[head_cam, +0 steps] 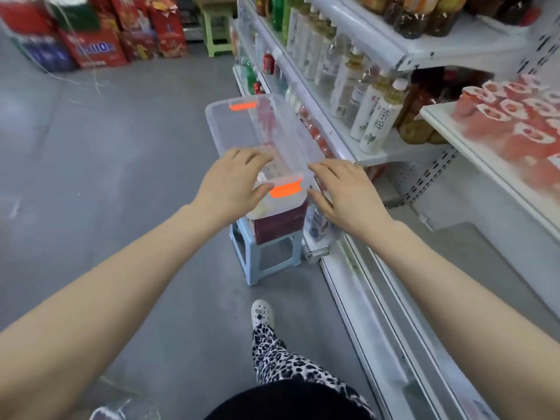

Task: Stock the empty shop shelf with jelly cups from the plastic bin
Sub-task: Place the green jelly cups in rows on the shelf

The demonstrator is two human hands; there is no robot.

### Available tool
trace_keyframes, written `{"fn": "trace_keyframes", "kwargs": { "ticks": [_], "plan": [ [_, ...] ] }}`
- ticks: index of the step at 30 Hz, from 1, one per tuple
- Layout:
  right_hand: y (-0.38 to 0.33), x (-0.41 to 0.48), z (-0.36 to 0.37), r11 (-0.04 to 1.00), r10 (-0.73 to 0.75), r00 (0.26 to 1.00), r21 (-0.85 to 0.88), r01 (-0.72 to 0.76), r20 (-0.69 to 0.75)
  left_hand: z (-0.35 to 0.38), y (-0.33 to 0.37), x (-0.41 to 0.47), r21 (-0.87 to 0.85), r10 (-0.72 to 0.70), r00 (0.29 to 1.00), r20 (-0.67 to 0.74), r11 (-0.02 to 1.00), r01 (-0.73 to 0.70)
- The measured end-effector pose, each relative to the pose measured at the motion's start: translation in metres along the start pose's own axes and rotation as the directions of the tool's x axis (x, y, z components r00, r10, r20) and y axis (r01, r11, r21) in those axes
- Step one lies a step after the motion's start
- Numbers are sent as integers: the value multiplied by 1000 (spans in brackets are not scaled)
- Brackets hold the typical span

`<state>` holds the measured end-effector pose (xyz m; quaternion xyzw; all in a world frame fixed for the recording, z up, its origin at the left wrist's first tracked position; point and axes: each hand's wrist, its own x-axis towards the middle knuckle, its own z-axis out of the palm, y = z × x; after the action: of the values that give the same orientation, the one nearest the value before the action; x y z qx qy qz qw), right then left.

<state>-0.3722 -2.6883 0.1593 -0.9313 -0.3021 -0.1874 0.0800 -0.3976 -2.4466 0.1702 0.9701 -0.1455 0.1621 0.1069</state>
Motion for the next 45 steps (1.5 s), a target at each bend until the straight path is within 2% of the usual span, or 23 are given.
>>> {"fn": "trace_keyframes", "kwargs": {
  "ticks": [5, 13, 18, 21, 25, 28, 30, 35, 37, 41, 45],
  "plan": [
    [3, 76, 60, 996, 43, 997, 71, -47, 66, 23, -67, 61, -41, -12, 996, 88, 999, 16],
    [1, 161, 131, 956, 253, 959, 121, -269, 128, 74, -166, 142, -122, 110, 979, 169, 988, -90],
    [-20, 191, 176, 879, 451, 877, 85, -469, 166, 111, -235, 190, -172, 306, 926, 222, 947, -271],
    [-46, 198, 198, 788, 593, 788, 81, -610, 169, 126, -265, 219, -217, 441, 859, 258, 893, -394],
    [-83, 196, 218, 626, 765, 620, 24, -780, 173, 143, -281, 254, -297, 629, 725, 281, 775, -558],
    [-103, 196, 223, 475, 865, 469, 9, -880, 179, 161, -269, 278, -369, 744, 582, 328, 668, -646],
    [-109, 198, 225, 403, 901, 401, 21, -915, 165, 173, -256, 290, -408, 808, 484, 336, 588, -699],
    [-112, 206, 224, 242, 964, 241, 7, -970, 115, 198, -229, 306, -501, 915, 288, 282, 396, -770],
    [-115, 210, 224, 156, 983, 155, 2, -988, 101, 212, -223, 309, -534, 947, 177, 269, 300, -790],
    [-114, 219, 231, 17, 996, 15, -29, -999, 83, 254, -209, 307, -622, 954, -102, 281, 101, -776],
    [-115, 225, 234, -106, 993, -104, -27, -994, -59, 292, -197, 282, -718, 900, -326, 291, -20, -696]
  ]
}}
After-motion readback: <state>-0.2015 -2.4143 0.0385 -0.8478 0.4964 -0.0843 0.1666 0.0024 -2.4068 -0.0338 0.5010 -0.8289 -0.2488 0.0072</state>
